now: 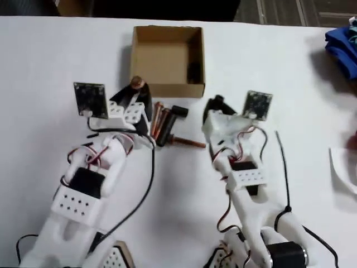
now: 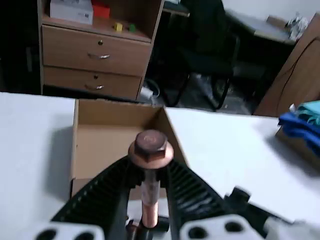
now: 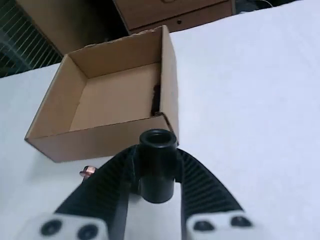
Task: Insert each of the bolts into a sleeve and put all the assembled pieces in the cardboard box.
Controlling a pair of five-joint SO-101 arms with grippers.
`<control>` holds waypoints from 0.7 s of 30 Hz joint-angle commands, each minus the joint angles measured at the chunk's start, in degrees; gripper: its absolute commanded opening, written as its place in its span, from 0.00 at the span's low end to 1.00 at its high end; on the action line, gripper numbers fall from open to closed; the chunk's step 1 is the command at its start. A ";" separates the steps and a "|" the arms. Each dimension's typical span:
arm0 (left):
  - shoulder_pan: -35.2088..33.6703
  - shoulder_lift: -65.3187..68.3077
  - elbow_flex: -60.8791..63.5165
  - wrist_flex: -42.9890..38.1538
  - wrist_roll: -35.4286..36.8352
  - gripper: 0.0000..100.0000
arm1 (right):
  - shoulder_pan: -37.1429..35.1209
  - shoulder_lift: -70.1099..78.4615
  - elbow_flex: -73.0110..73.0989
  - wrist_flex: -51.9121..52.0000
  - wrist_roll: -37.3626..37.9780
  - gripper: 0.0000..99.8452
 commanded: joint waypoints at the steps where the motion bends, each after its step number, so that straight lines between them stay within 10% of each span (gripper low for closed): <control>1: -0.35 0.79 -1.19 -3.87 1.23 0.02 | -3.82 -1.71 3.60 -14.37 13.10 0.02; 7: -0.26 10.55 -10.95 -3.78 1.32 0.02 | -7.16 -1.71 15.03 -41.80 22.24 0.02; 21: 7.21 28.48 -27.91 -4.31 -0.79 0.02 | -7.43 -1.80 22.24 -53.41 22.42 0.02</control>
